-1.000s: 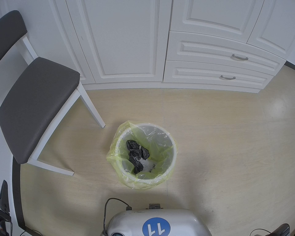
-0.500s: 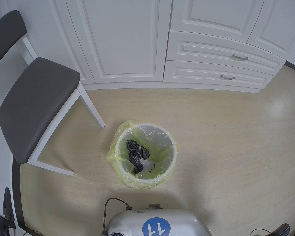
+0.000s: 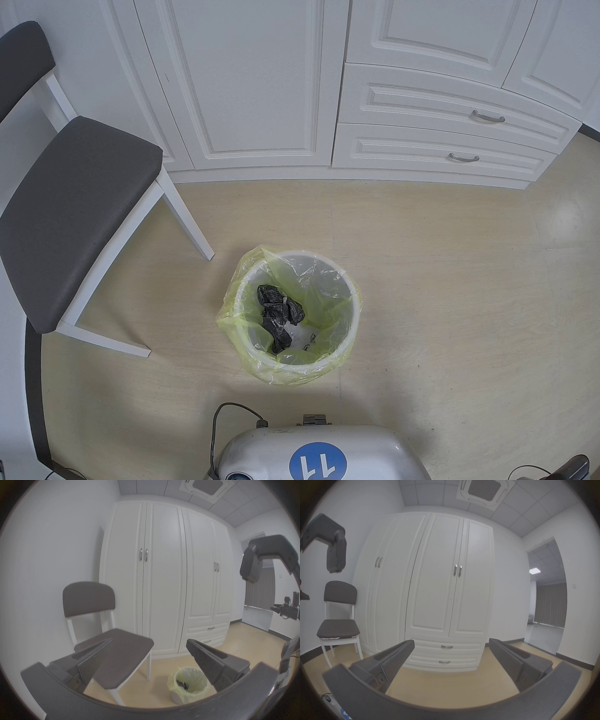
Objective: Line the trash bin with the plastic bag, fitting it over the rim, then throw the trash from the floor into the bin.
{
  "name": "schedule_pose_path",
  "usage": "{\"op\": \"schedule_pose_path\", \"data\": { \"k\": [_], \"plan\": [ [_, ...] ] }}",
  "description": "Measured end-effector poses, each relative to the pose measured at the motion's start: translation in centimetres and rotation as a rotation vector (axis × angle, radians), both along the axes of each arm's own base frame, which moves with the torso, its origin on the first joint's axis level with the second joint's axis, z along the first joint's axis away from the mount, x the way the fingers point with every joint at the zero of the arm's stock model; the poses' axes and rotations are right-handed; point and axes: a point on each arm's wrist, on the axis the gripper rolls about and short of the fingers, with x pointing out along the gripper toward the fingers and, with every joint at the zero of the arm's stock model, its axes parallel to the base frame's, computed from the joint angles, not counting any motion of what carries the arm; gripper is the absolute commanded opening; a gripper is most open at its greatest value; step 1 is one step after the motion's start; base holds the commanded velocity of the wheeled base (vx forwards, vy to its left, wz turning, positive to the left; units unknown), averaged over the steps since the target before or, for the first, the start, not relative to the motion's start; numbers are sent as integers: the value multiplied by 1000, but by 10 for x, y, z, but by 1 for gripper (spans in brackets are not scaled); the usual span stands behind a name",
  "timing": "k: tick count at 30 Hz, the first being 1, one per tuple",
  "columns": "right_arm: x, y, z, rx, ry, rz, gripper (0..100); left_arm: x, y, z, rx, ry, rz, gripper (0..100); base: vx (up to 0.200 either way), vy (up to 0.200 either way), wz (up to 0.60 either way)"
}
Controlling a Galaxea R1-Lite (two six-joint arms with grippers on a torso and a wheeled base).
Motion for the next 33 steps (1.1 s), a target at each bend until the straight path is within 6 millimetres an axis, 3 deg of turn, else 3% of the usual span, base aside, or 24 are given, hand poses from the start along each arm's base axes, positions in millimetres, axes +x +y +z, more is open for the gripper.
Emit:
{"op": "schedule_pose_path", "data": {
  "k": [10,16,21,27,33],
  "plan": [
    [-42,4,46,-211,-145,61,100,-19,-1,25,41,-200,-45,100,0,0,0],
    [-45,6,48,-278,-143,119,100,-21,-2,27,51,-221,-55,100,0,0,0],
    [-18,6,22,-202,-7,187,100,-6,-2,9,58,-128,-74,100,0,0,0],
    [19,5,-29,-27,234,226,100,15,-2,-24,53,79,-92,100,0,0,0],
    [36,4,-65,32,395,199,100,29,-2,-55,43,245,-96,100,0,0,0]
  ]
}}
